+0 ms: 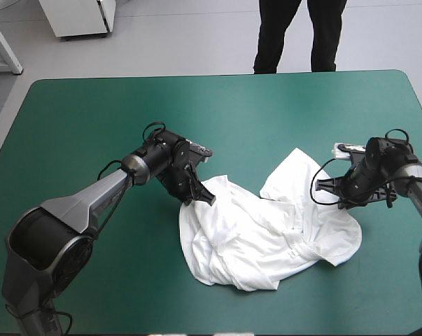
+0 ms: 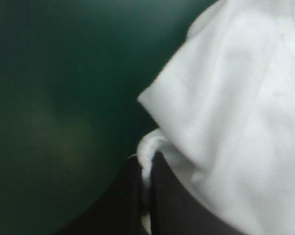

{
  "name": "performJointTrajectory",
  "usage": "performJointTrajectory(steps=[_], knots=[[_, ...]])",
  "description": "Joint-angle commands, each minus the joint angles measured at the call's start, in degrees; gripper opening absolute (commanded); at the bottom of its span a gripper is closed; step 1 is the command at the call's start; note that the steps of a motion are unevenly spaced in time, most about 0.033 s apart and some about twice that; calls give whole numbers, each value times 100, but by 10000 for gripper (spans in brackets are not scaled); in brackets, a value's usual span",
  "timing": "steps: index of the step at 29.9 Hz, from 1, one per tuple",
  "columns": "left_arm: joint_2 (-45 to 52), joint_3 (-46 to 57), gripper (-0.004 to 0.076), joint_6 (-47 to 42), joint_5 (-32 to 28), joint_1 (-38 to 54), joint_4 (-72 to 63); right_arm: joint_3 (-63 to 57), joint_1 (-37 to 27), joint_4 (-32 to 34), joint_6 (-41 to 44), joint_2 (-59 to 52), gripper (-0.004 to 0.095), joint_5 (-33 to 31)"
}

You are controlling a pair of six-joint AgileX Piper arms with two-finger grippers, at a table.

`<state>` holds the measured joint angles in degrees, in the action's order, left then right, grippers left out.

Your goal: Fold the cloth

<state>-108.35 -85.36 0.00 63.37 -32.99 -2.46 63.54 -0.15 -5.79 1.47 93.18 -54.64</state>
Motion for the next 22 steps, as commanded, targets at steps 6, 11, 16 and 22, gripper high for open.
performJointTrajectory(steps=[6, 11, 16, 22], knots=[[893, -1376, -22, -111, 667, -10, 1022, 828, 8, -100, -147, -1758, -17, -242], [1494, -2105, -22, -111, 938, -10, 1193, 1733, 8, -352, -251, -2231, -17, -538], [2044, -3042, -22, -97, 994, -10, 1612, 2883, 8, -747, -469, -2417, -17, -728], [2489, -4321, -22, 165, 994, -10, 1897, 4453, 8, -1047, -591, -2417, -16, -929]])
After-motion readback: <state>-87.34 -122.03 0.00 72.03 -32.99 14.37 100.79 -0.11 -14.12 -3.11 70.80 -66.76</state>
